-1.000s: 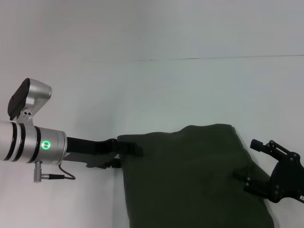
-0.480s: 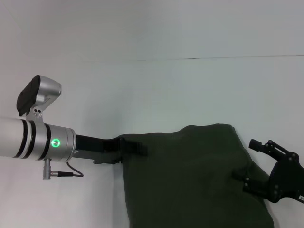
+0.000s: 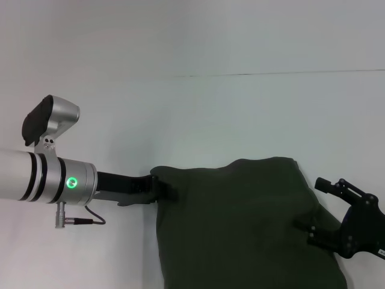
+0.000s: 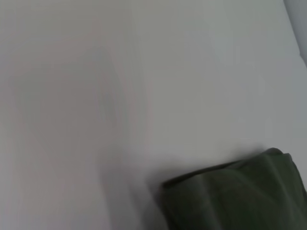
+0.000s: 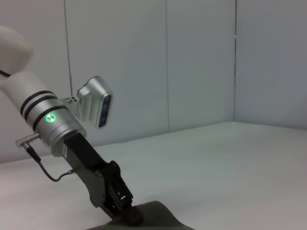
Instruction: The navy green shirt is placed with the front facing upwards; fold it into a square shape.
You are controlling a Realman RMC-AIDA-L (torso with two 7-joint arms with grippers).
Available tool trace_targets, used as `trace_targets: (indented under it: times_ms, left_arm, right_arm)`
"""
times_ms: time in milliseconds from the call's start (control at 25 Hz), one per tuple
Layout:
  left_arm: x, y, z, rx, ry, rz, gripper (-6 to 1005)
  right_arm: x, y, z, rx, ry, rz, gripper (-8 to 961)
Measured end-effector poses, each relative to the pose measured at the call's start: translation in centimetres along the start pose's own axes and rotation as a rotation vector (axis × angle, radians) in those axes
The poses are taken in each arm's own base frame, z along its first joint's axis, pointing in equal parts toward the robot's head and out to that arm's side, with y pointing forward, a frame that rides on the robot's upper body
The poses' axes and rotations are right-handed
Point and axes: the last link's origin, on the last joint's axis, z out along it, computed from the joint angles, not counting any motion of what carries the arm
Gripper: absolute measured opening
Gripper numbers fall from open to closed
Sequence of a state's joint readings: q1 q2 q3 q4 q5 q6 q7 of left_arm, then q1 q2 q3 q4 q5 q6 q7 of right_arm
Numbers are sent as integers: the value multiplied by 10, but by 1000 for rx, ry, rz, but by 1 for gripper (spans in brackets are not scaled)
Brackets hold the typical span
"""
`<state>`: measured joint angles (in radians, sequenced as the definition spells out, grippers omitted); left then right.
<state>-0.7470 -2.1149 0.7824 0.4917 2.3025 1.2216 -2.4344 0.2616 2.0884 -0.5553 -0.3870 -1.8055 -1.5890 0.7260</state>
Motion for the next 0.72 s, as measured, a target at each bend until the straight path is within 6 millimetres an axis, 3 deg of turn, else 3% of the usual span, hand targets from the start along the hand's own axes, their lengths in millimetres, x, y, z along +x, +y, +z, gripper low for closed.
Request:
trace_targets:
  times_ms: [40,280,720]
  left_arm:
    - [0,0,1,1,0,1,296]
    - [-1,0,2,-1,5,20,63]
    - [9,1,2,16,53,35,48]
  right_arm:
    - [0,0,0,-1,-1,0,915]
    - [-1,0,1,-5,-6,-1,915]
    - [-4,-2,5,-8,-16,-7,915]
